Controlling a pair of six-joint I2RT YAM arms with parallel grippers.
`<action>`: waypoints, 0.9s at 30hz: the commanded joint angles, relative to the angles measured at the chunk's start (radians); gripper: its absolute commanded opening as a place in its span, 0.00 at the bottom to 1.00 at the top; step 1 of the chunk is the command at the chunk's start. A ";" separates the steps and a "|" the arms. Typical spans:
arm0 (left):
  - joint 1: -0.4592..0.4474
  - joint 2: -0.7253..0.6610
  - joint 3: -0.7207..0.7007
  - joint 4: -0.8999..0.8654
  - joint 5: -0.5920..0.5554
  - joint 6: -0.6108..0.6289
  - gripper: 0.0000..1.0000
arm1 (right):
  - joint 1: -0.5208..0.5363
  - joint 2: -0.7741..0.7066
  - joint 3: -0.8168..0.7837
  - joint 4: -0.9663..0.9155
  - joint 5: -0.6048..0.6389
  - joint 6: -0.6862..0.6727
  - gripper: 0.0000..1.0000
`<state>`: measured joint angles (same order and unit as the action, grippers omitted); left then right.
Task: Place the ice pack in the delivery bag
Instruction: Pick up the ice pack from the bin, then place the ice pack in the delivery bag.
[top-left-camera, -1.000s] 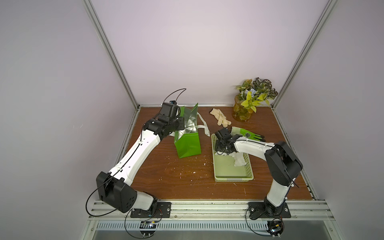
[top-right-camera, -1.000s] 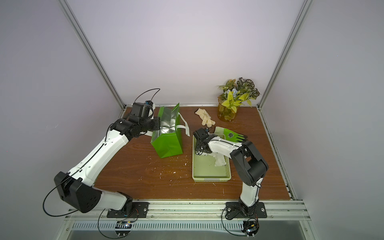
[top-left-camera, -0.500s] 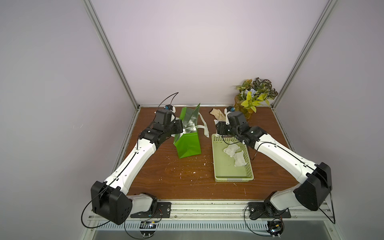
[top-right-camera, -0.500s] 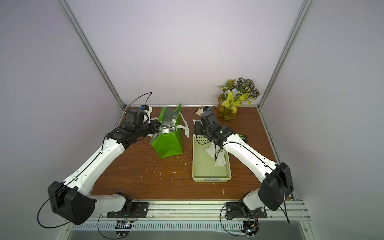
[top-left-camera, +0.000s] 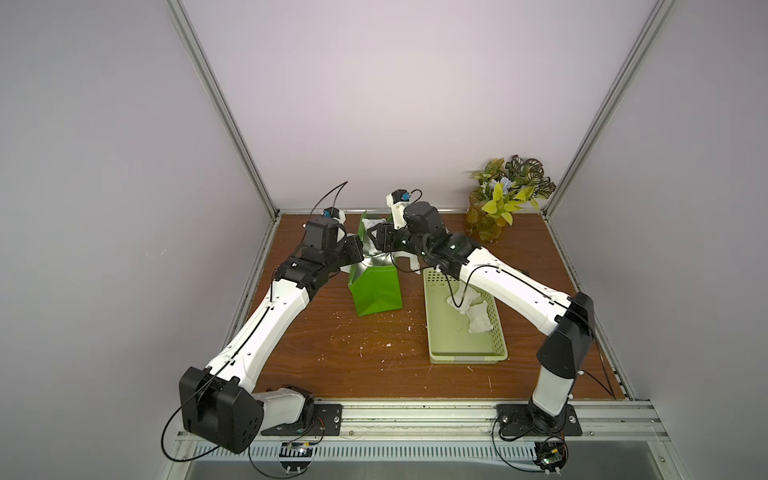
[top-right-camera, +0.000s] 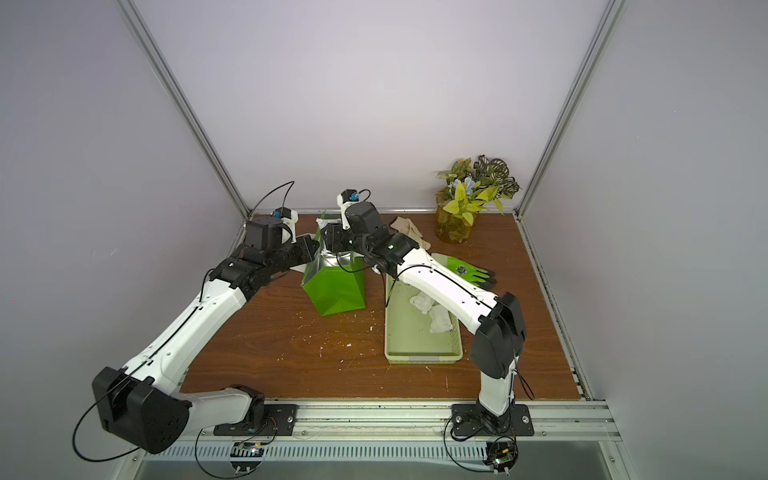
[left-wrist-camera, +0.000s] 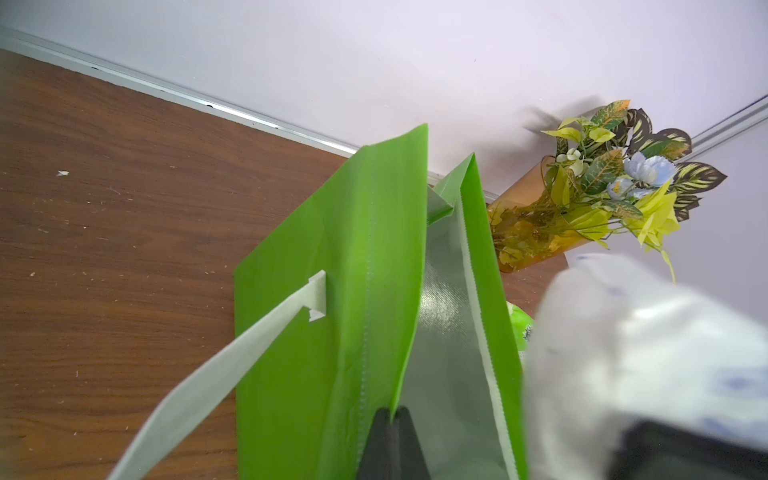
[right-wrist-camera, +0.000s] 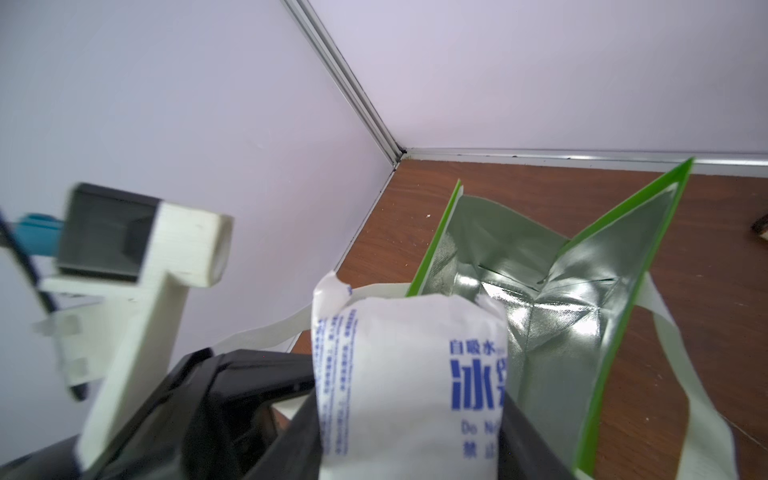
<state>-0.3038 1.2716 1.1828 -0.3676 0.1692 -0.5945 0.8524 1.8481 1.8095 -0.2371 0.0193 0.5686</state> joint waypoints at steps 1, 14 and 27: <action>0.022 -0.027 -0.021 0.000 -0.025 -0.024 0.00 | 0.000 0.003 0.073 0.055 0.007 0.032 0.09; 0.050 -0.039 -0.034 0.004 -0.017 -0.031 0.00 | 0.010 0.151 0.207 -0.100 0.093 -0.015 0.25; 0.053 -0.035 -0.034 0.015 -0.012 -0.019 0.00 | 0.009 0.106 0.344 -0.290 0.105 -0.141 0.84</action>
<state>-0.2657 1.2400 1.1572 -0.3542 0.1562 -0.6220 0.8574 2.0159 2.1136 -0.4568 0.0925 0.4908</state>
